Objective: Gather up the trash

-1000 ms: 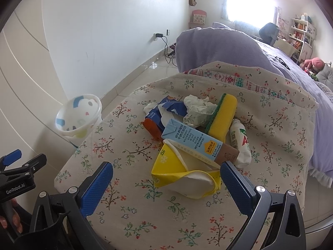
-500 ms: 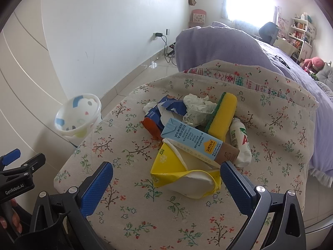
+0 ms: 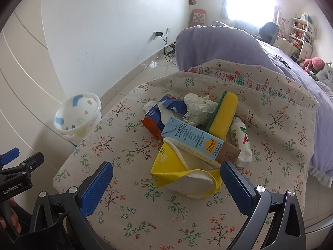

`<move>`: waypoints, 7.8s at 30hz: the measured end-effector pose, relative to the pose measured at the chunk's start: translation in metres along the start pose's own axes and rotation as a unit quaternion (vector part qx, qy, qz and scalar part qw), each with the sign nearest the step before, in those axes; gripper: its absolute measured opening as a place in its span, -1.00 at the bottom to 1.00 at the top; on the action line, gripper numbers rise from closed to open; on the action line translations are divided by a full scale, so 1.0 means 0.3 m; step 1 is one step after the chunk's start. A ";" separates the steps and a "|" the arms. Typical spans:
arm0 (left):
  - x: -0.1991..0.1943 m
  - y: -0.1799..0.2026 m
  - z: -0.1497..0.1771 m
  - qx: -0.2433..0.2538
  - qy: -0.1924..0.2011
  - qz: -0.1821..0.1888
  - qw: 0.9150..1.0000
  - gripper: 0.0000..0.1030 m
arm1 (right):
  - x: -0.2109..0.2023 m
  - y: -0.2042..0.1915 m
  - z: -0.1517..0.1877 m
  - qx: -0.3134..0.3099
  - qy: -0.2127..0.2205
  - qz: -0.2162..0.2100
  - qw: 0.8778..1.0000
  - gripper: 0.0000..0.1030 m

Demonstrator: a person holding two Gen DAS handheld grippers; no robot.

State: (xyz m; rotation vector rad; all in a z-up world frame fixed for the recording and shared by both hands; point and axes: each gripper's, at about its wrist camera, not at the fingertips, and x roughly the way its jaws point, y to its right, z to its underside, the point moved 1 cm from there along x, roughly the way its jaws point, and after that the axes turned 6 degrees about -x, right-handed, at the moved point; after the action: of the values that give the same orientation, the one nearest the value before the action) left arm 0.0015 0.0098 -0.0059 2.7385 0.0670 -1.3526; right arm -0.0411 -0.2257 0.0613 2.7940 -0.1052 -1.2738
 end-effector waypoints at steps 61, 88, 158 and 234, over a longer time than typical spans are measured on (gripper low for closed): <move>0.443 0.588 -0.195 0.029 -0.207 0.281 0.937 -0.26 | 0.247 0.508 -0.133 0.197 -0.080 -0.047 0.976 -0.34; 0.317 0.370 -0.286 0.004 -0.139 0.297 0.945 -0.76 | 0.063 0.401 -0.228 0.169 -0.004 -0.056 0.984 -0.34; 0.462 -0.364 -0.397 -0.023 -0.048 -0.004 0.999 0.88 | 0.624 -0.489 -0.425 0.063 -0.064 -0.265 0.960 0.56; 0.404 0.426 -0.328 0.120 -0.092 0.127 0.980 0.99 | 0.401 0.642 -0.041 0.239 -0.154 0.000 0.959 0.43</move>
State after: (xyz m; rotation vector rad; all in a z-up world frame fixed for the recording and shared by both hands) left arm 0.1628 -0.1078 -0.0353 2.6672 -0.4722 -1.6196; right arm 0.0405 -0.4278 -0.0035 2.9267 -0.4928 -1.8982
